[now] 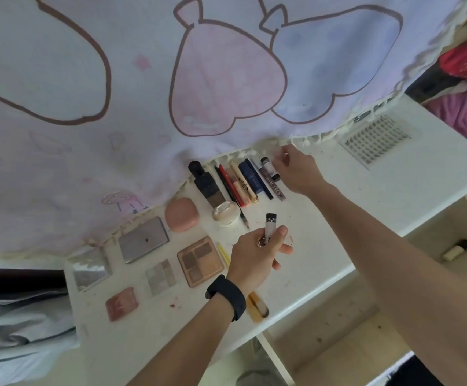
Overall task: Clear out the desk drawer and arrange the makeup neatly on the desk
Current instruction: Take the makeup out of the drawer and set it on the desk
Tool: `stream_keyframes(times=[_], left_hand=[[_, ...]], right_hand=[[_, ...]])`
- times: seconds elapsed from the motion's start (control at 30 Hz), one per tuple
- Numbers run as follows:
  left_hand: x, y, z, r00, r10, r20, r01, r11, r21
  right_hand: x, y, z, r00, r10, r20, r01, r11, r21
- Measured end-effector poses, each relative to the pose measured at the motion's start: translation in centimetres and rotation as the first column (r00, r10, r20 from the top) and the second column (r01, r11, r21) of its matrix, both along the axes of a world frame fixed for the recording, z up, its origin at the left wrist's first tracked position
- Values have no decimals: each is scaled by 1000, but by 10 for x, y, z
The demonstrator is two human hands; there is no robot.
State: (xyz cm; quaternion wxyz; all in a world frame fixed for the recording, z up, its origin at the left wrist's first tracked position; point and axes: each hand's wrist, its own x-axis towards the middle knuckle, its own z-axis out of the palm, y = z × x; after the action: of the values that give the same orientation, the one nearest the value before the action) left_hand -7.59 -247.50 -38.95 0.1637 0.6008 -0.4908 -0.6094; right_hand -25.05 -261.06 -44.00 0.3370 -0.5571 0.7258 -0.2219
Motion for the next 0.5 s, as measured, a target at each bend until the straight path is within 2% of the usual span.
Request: stream_keyframes(times=[0.17,0.33,0.43,0.5], left_hand=[[-6,1,1,1000,-3,-9,3,1000,5],[-7,2,4,1000,5,-11,-5,1000,2],[-4,3,4,999,16,-28,-16,1000,9],[-3,3,3,998,38,-46,-37,999,11]], right_hand=[[6,2,2,996,25,-86,-28,999,-27],[16,4,6,990,92,-107,-93,996,-7],[15,9,7,991,116,-65,-117,993,-11],[8,11,7,998,53,-28,-54,998,-40]])
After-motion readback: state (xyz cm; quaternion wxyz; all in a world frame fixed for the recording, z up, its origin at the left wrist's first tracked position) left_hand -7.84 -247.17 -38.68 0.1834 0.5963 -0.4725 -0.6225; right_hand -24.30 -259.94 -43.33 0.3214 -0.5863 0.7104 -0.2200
